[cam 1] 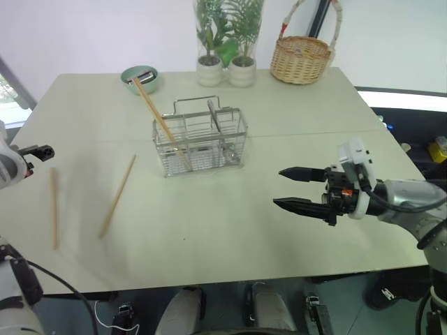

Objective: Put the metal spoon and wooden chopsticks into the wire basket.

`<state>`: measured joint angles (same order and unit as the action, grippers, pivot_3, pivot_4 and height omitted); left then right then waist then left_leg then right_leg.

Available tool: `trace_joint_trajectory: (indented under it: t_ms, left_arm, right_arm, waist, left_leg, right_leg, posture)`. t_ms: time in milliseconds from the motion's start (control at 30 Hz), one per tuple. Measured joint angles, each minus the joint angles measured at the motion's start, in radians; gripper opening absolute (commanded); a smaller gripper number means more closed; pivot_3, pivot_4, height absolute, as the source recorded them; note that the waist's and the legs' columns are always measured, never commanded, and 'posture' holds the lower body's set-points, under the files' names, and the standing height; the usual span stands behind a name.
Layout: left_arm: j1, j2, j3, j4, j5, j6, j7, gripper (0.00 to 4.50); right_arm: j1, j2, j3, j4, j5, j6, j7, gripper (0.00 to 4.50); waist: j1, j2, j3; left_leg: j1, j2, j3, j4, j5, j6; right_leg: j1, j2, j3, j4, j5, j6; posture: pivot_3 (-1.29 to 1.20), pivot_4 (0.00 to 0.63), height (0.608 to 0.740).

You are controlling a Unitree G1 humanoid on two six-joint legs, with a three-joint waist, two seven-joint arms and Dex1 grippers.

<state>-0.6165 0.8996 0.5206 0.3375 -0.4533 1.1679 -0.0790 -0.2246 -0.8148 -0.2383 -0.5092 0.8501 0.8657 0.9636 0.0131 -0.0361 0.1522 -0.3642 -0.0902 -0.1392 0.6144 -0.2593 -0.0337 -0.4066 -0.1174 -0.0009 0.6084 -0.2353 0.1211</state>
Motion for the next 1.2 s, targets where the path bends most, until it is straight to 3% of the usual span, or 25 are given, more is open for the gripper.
trace_joint_trajectory:
  t_ms: [600, 700, 933, 1200]
  left_arm:
    - [-0.242, -0.061, -0.168, 0.649, 0.212, -0.28, -0.042, 4.5]
    - [-0.274, -0.061, -0.174, 0.709, 0.227, -0.315, -0.048, 3.62]
    - [-0.306, -0.062, -0.175, 0.768, 0.246, -0.354, -0.049, 0.01]
    - [-0.323, -0.063, -0.171, 0.792, 0.247, -0.366, -0.045, 0.01]
  right_arm:
    - [0.115, 0.0, -0.047, -0.056, 0.037, -0.02, -0.096, 4.04]
    - [0.123, 0.001, -0.053, -0.055, 0.038, -0.025, -0.113, 4.09]
    - [0.151, -0.012, -0.058, -0.056, 0.041, -0.037, -0.105, 4.09]
    - [0.152, -0.027, -0.062, -0.057, 0.05, -0.05, -0.088, 4.09]
  waist:
    - [0.001, -0.004, -0.002]
    - [0.001, -0.004, -0.002]
    - [0.0, -0.004, -0.002]
    - [0.0, -0.004, -0.002]
  left_leg:
    - [-0.001, 0.0, -0.001, 0.001, 0.0, 0.0]
    - [-0.001, 0.0, -0.001, 0.001, 0.0, 0.0]
    - [-0.001, -0.001, -0.001, 0.001, 0.0, 0.0]
    - [-0.001, -0.001, -0.001, 0.001, 0.0, 0.0]
  right_leg:
    - [0.0, -0.001, -0.001, 0.0, 0.0, 0.0]
    - [0.0, -0.001, -0.002, 0.0, 0.0, 0.0]
    - [0.0, -0.001, -0.002, 0.001, 0.0, 0.001]
    - [0.0, -0.001, -0.002, 0.001, 0.0, 0.001]
  posture:
    - [0.0, 0.15, 0.7]
    - [0.0, 0.15, 0.7]
    - [0.0, 0.15, 0.7]
    - [0.0, 0.15, 0.7]
